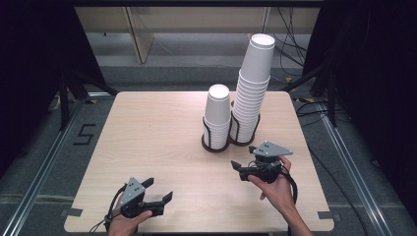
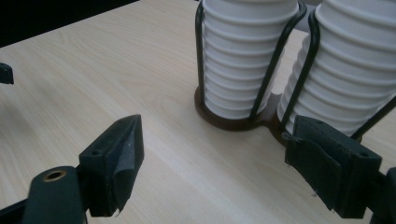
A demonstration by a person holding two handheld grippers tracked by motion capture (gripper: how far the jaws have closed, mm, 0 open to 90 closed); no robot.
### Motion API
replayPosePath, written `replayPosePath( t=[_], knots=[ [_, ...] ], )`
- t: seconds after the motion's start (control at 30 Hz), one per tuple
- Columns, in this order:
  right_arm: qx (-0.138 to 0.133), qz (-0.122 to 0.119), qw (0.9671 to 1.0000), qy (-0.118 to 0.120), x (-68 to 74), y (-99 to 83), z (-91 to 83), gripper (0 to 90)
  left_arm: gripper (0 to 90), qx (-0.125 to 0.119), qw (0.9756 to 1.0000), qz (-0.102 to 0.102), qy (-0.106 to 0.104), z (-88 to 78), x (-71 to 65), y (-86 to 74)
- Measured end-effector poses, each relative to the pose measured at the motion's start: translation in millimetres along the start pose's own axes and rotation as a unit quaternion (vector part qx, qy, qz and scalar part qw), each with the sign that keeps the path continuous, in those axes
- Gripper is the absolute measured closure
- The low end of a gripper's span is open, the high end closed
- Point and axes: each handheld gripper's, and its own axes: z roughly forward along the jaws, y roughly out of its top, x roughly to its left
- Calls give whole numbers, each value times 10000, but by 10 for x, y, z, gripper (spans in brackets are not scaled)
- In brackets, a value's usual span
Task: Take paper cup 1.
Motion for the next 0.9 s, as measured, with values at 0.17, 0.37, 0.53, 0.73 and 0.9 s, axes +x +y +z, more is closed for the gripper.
replayPosePath(
  t=[0.17, 0.37, 0.53, 0.73, 0.9],
  knots=[
    [-42, 51, 10000, 58, 45, 95, 53, 191, 146, -2, 10000, -7, -2, 5, -3, -4],
    [-131, -155, 9998, 65, 74, 221, 161, 191, 146, 35, 10000, 5, 14, -2, 8, -3],
    [-159, -68, 9996, 207, 103, 331, 237, 189, 146, 24, 10000, 4, 3, 1, 7, -3],
    [-281, -32, 9995, 116, 111, 501, 277, 182, 146, 18, 10000, 1, 14, 2, 4, -4],
    [-492, -52, 9988, -37, 75, 665, 328, 169, 146, 51, 10000, 24, 37, -5, 8, -3]
  ],
)
